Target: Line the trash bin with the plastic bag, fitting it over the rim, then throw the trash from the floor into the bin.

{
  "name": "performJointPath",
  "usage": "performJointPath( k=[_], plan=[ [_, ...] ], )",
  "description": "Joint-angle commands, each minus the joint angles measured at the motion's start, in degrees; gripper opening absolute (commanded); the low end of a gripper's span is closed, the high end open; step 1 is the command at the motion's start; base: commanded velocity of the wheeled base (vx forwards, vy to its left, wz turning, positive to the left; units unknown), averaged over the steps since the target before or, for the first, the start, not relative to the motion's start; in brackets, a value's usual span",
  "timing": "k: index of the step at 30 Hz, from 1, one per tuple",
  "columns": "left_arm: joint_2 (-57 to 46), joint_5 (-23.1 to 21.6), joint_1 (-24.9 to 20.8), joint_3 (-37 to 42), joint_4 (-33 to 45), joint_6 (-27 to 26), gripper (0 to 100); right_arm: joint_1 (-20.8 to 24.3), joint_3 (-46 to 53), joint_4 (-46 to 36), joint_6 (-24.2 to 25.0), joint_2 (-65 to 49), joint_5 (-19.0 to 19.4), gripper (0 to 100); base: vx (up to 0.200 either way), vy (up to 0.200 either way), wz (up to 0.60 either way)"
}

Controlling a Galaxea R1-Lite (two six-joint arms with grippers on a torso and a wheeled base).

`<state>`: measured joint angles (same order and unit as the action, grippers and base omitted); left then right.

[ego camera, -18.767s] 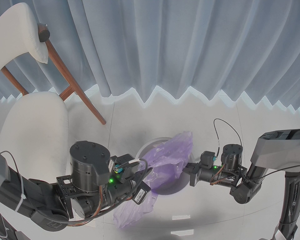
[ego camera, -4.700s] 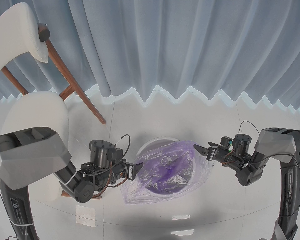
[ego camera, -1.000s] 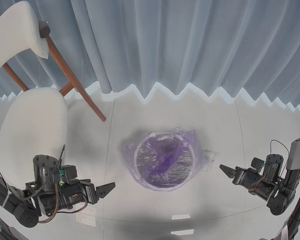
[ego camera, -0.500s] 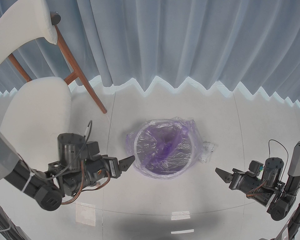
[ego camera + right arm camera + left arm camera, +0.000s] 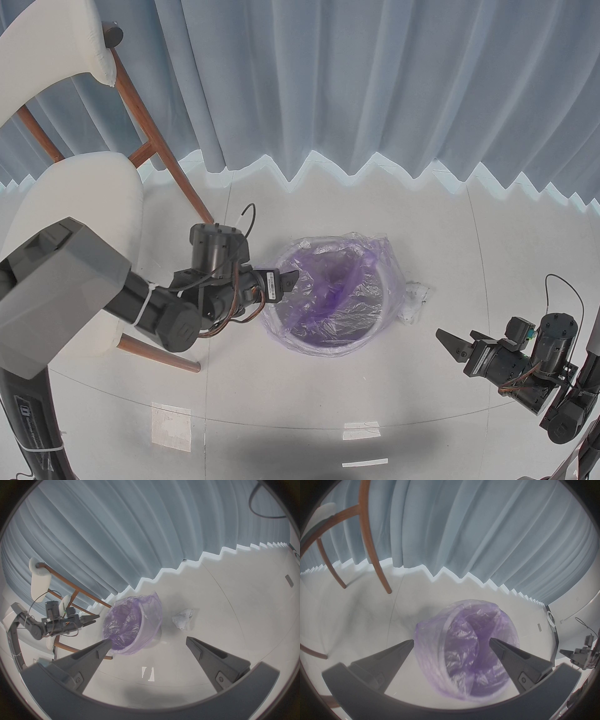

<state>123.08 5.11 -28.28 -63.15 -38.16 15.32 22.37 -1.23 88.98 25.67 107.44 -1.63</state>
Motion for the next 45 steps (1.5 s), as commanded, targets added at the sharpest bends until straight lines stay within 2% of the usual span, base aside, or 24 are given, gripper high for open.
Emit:
performJointPath(
  k=[1,2,14,15,20,22,28,36,39,41,42,45],
  plan=[
    [10.08,0.43,0.33,-12.44,6.78,-0.29,100,0.13,0.62,0.85,0.08,-2.41,-0.21,100,0.000,0.000,0.00],
    [12.36,0.61,0.33,-14.64,7.57,-0.38,100,0.13,0.62,0.85,0.17,-2.41,-0.21,100,0.000,0.000,0.00],
    [17.11,2.19,0.42,-15.69,7.48,-0.65,100,0.13,0.18,0.85,1.13,-1.88,-0.12,100,0.000,0.000,0.00],
    [17.11,2.27,0.42,-15.69,7.48,-0.56,0,0.13,0.26,0.85,1.05,-1.88,-0.12,100,0.000,0.000,0.00],
    [15.62,2.19,0.25,-15.60,7.39,-0.47,0,-0.57,0.97,0.85,1.13,-1.79,-0.21,100,0.000,0.000,0.00],
    [12.10,2.10,0.51,-14.46,7.66,-0.29,0,-0.66,1.23,0.85,1.66,-1.70,-0.21,100,0.000,0.000,0.00],
    [4.10,1.57,2.18,-9.19,7.66,-0.29,0,-0.75,1.23,0.85,2.19,-1.97,-0.30,100,0.000,0.000,0.00],
    [-8.29,-0.19,3.50,1.98,7.57,0.50,0,-0.75,1.23,0.85,5.09,-2.41,-1.27,100,0.000,0.000,0.00],
    [-11.98,-0.63,3.58,4.88,7.57,2.69,0,-1.19,1.23,0.67,11.50,-2.14,-0.83,100,0.000,0.000,0.00],
    [-13.56,-1.50,3.32,6.63,7.48,4.01,0,-1.45,1.23,0.85,18.01,-1.26,-0.12,100,0.000,0.000,0.00],
    [-15.41,-2.03,2.97,8.30,7.22,5.33,0,-1.45,0.88,0.93,22.49,-1.44,1.28,100,0.000,0.000,0.00],
    [-19.89,-4.14,1.56,11.64,7.04,8.85,0,-1.36,1.06,1.02,27.94,-2.76,6.20,100,0.000,0.000,0.00]
  ],
)
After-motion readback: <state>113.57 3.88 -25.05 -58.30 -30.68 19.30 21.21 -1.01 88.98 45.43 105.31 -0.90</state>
